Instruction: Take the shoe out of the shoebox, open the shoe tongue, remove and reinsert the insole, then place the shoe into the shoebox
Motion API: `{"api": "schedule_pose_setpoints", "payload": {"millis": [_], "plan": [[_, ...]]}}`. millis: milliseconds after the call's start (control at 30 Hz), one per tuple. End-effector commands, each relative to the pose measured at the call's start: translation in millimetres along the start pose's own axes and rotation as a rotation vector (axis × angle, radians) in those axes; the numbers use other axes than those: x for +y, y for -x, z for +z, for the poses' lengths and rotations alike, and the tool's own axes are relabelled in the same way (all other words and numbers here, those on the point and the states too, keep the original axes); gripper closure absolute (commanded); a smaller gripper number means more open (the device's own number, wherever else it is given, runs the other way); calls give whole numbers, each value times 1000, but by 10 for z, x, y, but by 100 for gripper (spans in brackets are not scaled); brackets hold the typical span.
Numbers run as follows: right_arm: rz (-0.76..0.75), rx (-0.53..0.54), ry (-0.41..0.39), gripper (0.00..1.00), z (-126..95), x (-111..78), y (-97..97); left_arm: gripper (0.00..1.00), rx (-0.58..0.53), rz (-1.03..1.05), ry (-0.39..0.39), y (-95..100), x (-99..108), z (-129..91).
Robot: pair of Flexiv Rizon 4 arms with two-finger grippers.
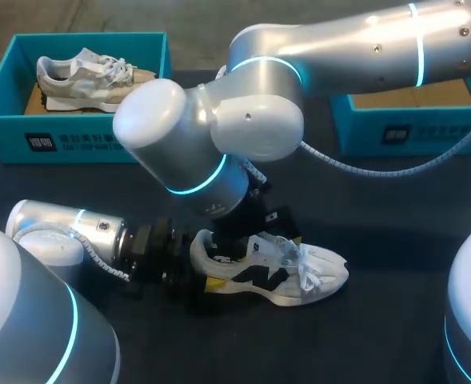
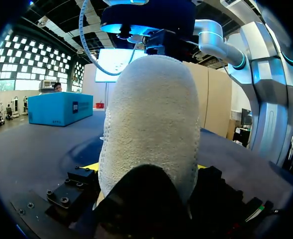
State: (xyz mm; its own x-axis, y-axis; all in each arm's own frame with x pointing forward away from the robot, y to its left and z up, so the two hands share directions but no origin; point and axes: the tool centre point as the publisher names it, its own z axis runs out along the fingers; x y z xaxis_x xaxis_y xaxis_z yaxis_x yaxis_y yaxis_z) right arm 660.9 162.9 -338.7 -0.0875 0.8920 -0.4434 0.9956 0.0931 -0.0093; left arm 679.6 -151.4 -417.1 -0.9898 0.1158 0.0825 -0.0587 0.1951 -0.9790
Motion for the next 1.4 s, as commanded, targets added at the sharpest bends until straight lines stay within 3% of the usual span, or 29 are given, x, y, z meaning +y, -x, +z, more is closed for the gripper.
{"api": "schedule_pose_setpoints", "payload": {"millis": [33,333,633,967,1000,1033,1067,1233,1400], "plan": [[476,18,1,0,15,-52,77,100,-1,0,2,-3,-9,-6],[489,79,-24,0,45,-42,278,100,-1,0,2,-3,-9,-6],[461,100,-42,0,-2,-29,355,100,-1,0,2,-3,-9,-6],[405,142,-61,0,0,-10,241,100,-1,0,2,-3,-9,-6],[403,145,-61,7,-4,-13,235,100,-1,0,2,-3,-9,-6],[400,149,-63,36,-11,-19,225,100,-1,0,2,-3,-9,-6],[399,151,-66,50,-16,-24,219,100,-1,0,2,-3,-9,-6],[388,166,-78,59,-42,-48,186,100,-1,0,2,-3,-9,-6],[386,165,-84,58,-63,-64,183,100,-1,0,2,-3,-9,-6]]}}
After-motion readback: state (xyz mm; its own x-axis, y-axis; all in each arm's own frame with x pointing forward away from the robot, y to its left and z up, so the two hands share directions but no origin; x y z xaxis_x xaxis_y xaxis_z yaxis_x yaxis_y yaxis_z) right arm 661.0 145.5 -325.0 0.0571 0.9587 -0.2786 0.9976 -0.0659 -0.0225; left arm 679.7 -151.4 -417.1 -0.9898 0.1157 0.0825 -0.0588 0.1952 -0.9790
